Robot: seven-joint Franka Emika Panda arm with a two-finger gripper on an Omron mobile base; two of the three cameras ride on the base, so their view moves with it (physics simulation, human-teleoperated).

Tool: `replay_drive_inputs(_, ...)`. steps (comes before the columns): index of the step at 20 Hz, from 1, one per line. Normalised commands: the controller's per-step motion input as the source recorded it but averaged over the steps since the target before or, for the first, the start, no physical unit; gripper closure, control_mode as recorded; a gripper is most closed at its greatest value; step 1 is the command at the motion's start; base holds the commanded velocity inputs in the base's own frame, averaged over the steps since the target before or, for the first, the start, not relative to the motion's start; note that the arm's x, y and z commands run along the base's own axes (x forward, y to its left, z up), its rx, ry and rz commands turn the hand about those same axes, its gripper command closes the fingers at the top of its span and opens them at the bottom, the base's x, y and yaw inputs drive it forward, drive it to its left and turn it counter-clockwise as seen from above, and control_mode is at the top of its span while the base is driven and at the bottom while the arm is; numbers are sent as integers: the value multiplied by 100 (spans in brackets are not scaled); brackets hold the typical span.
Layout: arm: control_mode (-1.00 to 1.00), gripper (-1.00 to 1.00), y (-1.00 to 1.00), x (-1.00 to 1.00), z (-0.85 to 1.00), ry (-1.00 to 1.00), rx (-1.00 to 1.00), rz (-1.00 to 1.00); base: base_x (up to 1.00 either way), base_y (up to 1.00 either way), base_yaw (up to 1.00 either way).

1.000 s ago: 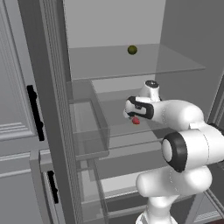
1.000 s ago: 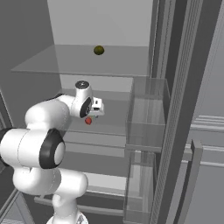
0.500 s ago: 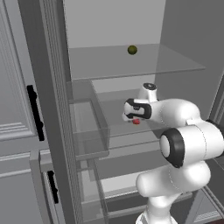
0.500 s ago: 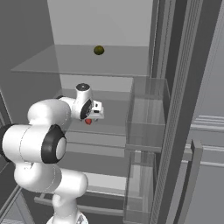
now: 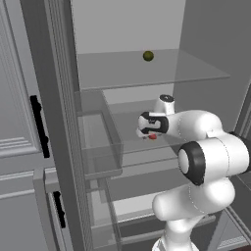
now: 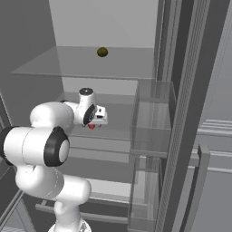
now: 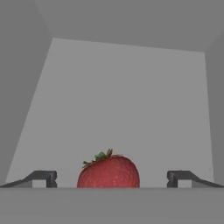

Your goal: Take the strawberry from the fridge and place it on top of the pancake, located on the dining counter.

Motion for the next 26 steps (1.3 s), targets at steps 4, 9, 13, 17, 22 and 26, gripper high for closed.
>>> replay_drive_inputs(4,-100,-100,5,0,-14,1,0,0,0,0,0)
replay_drive_inputs(9,-100,-100,3,0,-7,1,0,0,0,0,0)
replay_drive_inputs(13,-100,100,5,0,-11,3,0,0,0,0,0)
replay_drive_inputs(17,-100,100,2,0,-5,0,0,0,0,0,0)
replay_drive_inputs(22,-100,100,0,-5,0,0,0,0,0,0,0)
replay_drive_inputs(26,-100,100,0,-48,0,-12,1,-6,0,0,0)
